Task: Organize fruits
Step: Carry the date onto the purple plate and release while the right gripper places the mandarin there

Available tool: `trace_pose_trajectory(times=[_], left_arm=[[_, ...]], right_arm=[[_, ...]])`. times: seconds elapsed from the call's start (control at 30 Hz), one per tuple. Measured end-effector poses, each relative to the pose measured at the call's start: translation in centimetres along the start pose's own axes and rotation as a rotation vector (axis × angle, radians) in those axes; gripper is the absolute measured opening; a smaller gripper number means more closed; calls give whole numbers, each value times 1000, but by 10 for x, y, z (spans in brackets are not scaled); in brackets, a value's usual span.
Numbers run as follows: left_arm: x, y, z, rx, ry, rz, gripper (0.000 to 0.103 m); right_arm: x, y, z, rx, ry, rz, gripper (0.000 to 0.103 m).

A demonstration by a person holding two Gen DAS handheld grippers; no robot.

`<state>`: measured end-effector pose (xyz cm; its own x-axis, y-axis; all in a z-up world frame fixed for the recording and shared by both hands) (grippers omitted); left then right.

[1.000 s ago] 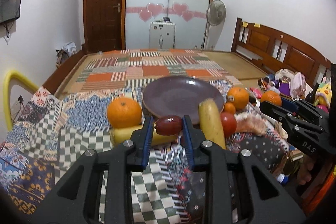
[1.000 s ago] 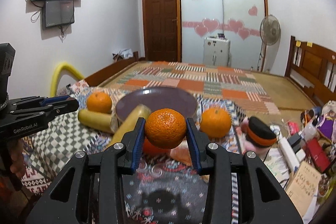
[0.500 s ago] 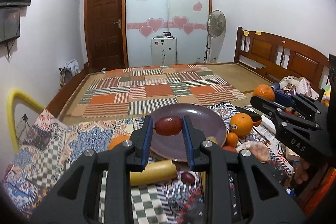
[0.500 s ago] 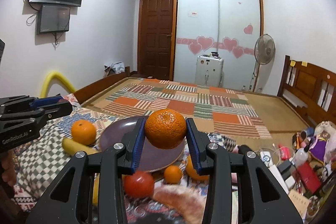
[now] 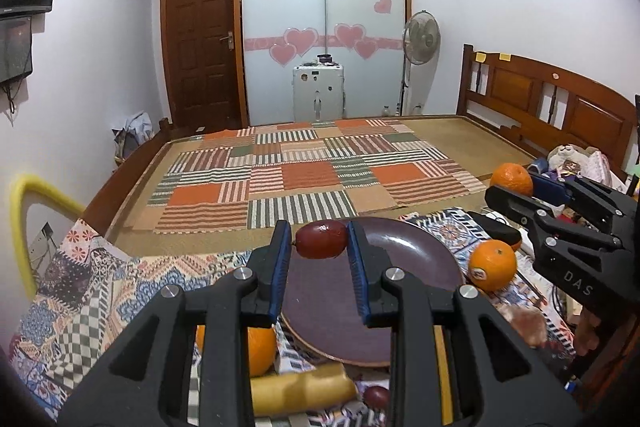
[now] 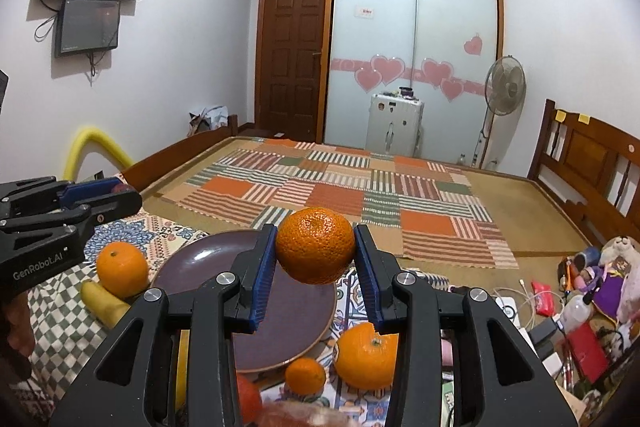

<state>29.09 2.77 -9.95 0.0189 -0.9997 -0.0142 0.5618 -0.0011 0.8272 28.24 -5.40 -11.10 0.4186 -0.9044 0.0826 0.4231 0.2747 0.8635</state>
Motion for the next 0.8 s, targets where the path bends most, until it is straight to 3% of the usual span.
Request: trace_pose_trajectory(times=[0.3, 0.8], left_arm=[[-8, 11, -32, -40, 10, -11, 28], [-11, -7, -92, -250, -54, -27, 28]], right_arm=[[-3, 7, -23, -44, 8, 27, 35], [-12, -14, -71, -274, 94, 73, 35]])
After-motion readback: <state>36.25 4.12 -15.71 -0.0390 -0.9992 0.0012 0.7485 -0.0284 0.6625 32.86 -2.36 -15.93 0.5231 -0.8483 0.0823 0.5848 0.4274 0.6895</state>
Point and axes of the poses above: each gripper's, at about its wrist camera, not at the fingertips, and z roughly against the way its jaws point, x to its right, y to its top, the point moved 8 cm from there along -z, roughly the way its jaws point, and after that the axes turned 6 degrees about -x, right-handed, at the moved point
